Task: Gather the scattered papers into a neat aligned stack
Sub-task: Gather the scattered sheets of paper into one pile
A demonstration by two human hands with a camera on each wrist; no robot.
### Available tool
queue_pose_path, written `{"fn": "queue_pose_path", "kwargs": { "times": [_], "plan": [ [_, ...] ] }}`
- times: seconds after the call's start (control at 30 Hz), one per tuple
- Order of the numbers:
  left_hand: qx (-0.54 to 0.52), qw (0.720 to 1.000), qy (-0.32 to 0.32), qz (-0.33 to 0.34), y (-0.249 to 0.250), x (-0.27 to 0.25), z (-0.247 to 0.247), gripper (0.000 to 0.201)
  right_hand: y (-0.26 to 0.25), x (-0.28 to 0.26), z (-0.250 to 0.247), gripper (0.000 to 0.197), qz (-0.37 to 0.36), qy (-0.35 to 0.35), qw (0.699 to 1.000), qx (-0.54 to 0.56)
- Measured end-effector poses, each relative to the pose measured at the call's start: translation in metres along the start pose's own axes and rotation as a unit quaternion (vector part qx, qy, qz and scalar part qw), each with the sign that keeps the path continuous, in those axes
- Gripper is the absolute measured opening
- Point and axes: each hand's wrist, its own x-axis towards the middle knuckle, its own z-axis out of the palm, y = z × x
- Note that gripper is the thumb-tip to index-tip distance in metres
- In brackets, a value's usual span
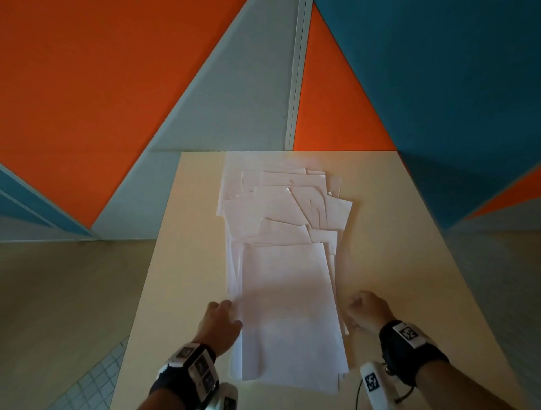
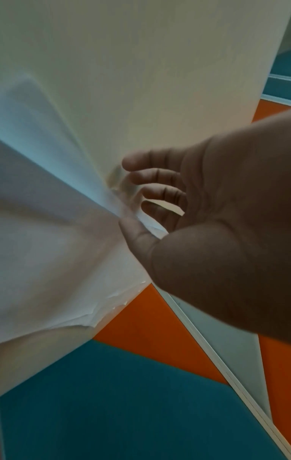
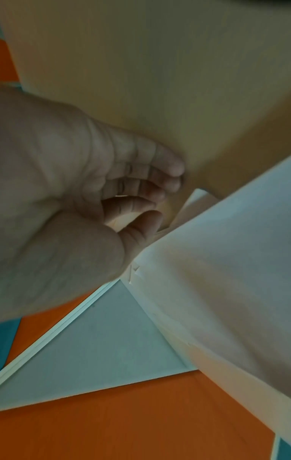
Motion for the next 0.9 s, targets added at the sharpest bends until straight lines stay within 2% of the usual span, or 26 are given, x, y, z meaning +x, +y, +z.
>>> {"fn": "queue_pose_path", "kwargs": {
  "times": [0.1,0.2,0.33,0.43,0.57,0.67,0.77,0.83,0.9],
  "plan": [
    [-0.017,1.0,-0.013,0.017,0.002,-0.014,0.015,0.043,0.004,-0.015,0.016,0.013,-0.014,-0.017,1.0,0.0],
    [-0.042,0.999,-0.012,0.018,0.004,-0.019,0.023,0.043,0.003,-0.024,0.028,0.023,-0.038,-0.025,0.999,-0.01],
    [-0.061,0.998,0.0,0.003,0.0,-0.023,0.025,0.044,0.008,-0.025,0.028,0.024,-0.009,0.001,1.0,0.021],
    [-0.038,0.999,-0.028,0.003,0.0,-0.026,0.026,0.048,0.009,-0.028,0.032,0.023,-0.014,-0.014,1.0,0.014],
    [-0.028,0.999,-0.016,-0.016,0.001,-0.017,0.012,0.054,0.002,-0.024,0.024,0.005,-0.02,0.005,1.0,0.003],
    [-0.018,1.0,0.017,-0.008,0.004,-0.004,-0.005,0.06,-0.011,-0.012,0.005,0.011,-0.023,0.026,0.999,-0.001],
    [-0.017,0.999,0.043,0.012,0.01,0.017,-0.022,0.067,-0.029,0.005,-0.011,0.026,-0.032,0.039,0.999,-0.001],
    [-0.012,0.999,0.046,0.018,0.015,0.031,-0.031,0.073,-0.043,0.017,-0.018,0.034,-0.037,0.06,0.998,-0.002],
    [-0.005,0.999,0.044,0.023,0.022,0.044,-0.039,0.075,-0.055,0.028,-0.025,0.034,-0.029,0.074,0.997,0.0]
  ]
}}
